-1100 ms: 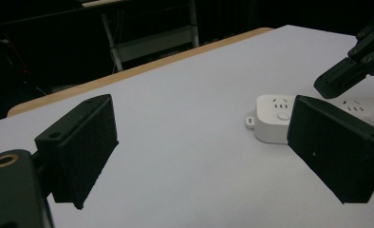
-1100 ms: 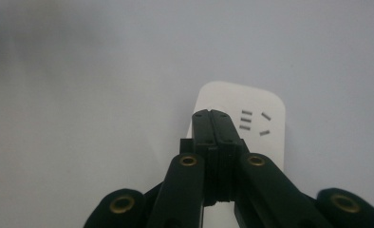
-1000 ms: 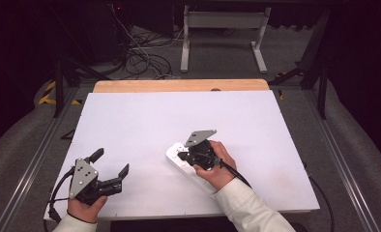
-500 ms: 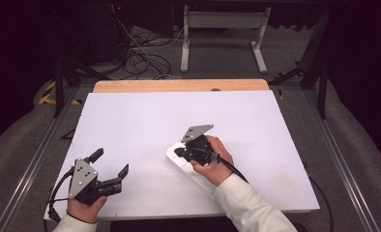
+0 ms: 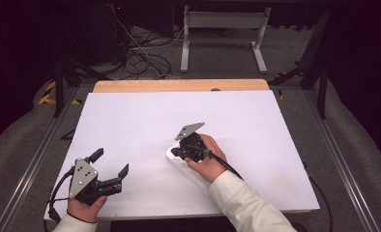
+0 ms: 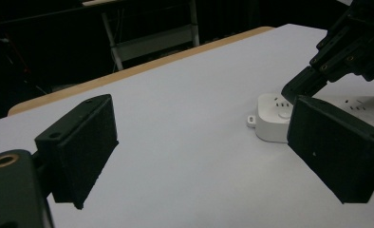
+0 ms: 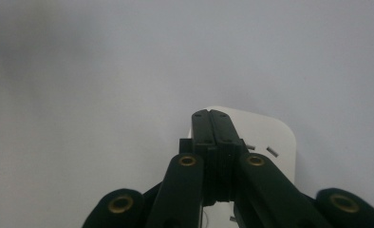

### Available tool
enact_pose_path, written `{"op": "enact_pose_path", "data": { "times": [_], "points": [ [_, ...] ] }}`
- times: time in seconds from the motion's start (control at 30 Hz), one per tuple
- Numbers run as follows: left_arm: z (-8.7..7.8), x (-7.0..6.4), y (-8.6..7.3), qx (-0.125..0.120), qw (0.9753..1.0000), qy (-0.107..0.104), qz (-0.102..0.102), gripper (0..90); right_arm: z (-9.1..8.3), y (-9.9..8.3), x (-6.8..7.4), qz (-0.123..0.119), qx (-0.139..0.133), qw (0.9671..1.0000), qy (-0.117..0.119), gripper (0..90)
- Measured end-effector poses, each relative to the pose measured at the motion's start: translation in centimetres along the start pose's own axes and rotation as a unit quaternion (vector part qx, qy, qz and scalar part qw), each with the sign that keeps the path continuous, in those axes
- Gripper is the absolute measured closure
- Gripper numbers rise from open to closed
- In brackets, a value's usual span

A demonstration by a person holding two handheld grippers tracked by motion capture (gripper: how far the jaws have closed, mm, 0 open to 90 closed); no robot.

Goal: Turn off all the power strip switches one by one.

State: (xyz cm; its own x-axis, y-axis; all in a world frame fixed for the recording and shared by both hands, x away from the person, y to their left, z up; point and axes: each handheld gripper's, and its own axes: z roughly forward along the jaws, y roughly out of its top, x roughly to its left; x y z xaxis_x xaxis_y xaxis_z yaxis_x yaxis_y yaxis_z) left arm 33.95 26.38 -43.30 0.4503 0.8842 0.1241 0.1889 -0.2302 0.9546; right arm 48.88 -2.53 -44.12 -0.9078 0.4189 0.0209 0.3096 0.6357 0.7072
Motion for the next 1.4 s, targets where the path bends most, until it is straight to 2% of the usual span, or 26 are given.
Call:
{"op": "enact_pose_path", "data": {
  "times": [0.13,0.33,0.57,0.9,1.07,1.27,1.33,1.4],
  "points": [
    [0.0,0.0,0.0,0.001,1.0000,0.000,-0.002,10.1,0.5,-0.1,-0.2,0.011,0.007,0.9999,0.007,90.0],
    [0.0,0.0,0.0,0.001,1.0000,0.001,-0.001,10.2,1.1,-0.2,-0.3,0.012,0.016,0.9998,0.002,90.0],
    [0.0,0.0,0.0,0.000,1.0000,0.000,0.001,10.1,1.3,-0.2,-0.1,-0.003,0.016,0.9998,-0.008,90.0],
    [0.0,0.0,0.0,0.000,1.0000,0.000,0.001,10.1,1.6,-0.3,0.1,-0.003,0.017,0.9998,-0.012,90.0],
    [0.0,0.0,0.0,-0.001,1.0000,0.000,0.000,10.2,1.7,-0.2,0.4,-0.013,0.014,0.9996,-0.020,90.0],
    [0.0,0.0,0.0,-0.001,1.0000,0.001,0.002,10.2,1.7,-0.1,0.3,-0.012,0.018,0.9996,-0.016,90.0],
    [0.0,-0.1,0.0,0.000,1.0000,0.000,0.001,10.2,1.8,0.0,0.5,-0.020,0.021,0.9995,-0.010,90.0],
    [-0.1,0.0,0.0,-0.001,1.0000,0.000,0.003,10.2,1.9,0.1,0.9,-0.031,0.024,0.9989,-0.024,90.0]
  ]
}}
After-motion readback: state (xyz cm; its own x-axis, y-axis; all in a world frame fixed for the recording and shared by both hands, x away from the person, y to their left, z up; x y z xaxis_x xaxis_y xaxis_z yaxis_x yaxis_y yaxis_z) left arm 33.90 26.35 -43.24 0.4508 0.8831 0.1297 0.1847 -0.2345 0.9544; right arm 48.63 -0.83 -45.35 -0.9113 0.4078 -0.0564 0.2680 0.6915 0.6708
